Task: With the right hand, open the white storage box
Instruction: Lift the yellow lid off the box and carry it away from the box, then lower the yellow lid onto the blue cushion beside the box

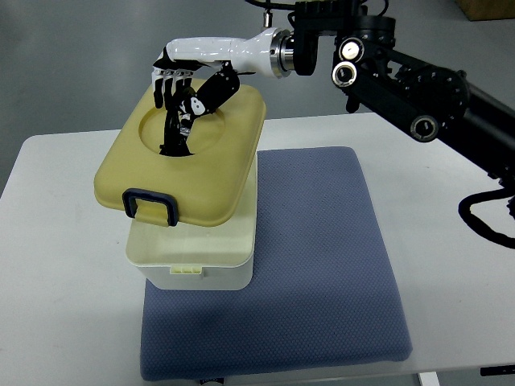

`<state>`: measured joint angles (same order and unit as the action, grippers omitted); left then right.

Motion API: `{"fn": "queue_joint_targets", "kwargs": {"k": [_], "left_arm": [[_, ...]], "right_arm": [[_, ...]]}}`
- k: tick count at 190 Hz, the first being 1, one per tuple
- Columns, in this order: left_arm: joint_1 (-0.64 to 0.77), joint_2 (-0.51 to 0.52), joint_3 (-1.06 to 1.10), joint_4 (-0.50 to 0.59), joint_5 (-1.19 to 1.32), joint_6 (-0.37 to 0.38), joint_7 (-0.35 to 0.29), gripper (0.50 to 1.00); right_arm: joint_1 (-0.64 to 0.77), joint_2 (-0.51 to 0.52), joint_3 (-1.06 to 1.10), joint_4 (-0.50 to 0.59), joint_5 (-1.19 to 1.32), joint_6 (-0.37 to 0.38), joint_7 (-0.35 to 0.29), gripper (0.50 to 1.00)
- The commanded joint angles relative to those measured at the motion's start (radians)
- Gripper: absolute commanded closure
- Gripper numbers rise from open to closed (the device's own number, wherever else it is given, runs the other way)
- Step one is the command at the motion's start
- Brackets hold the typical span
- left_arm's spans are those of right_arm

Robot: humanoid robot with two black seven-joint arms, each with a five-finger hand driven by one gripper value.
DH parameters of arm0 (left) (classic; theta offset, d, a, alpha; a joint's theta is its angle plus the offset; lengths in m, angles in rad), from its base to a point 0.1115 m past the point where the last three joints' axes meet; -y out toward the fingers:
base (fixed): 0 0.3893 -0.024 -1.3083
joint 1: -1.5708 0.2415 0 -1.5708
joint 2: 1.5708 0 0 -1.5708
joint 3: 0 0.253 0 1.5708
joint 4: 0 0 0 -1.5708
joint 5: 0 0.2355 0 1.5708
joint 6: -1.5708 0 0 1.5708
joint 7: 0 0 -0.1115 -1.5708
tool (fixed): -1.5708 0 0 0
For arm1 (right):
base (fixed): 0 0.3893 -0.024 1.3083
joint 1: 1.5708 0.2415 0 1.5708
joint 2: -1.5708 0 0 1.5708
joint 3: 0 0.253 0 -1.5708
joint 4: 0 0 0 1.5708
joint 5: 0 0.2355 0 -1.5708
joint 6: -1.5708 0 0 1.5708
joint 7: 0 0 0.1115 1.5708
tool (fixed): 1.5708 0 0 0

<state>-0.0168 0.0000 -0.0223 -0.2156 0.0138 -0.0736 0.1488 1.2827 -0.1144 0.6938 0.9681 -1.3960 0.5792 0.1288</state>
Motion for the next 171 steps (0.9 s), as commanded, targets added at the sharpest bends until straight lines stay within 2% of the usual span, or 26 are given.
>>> {"fn": "queue_joint_targets", "kwargs": {"k": [1, 79, 99, 137, 171], "left_arm": [[0.000, 0.000, 0.001, -0.002, 0.000, 0.000, 0.000, 0.500], [0.000, 0.000, 0.001, -0.008, 0.002, 0.000, 0.002, 0.500], [0.000, 0.000, 0.002, -0.008, 0.002, 0.000, 0.003, 0.500], [-0.002, 0.000, 0.004, -0.010, 0.003, -0.002, 0.005, 0.500], [-0.002, 0.000, 0.002, -0.010, 0.003, -0.002, 0.006, 0.500]], "right_arm": [[0.015, -0.063, 0.035, 0.004, 0.017, 0.032, 0.002, 1.000], [-0.037, -0.406, 0.035, 0.006, 0.029, 0.032, 0.015, 1.000], [-0.077, -0.475, 0.023, 0.006, 0.029, 0.032, 0.044, 1.000], [-0.192, -0.531, 0.018, 0.006, 0.028, 0.032, 0.049, 1.000], [-0.289, -0.525, 0.018, 0.004, 0.019, 0.032, 0.051, 1.000]]}}
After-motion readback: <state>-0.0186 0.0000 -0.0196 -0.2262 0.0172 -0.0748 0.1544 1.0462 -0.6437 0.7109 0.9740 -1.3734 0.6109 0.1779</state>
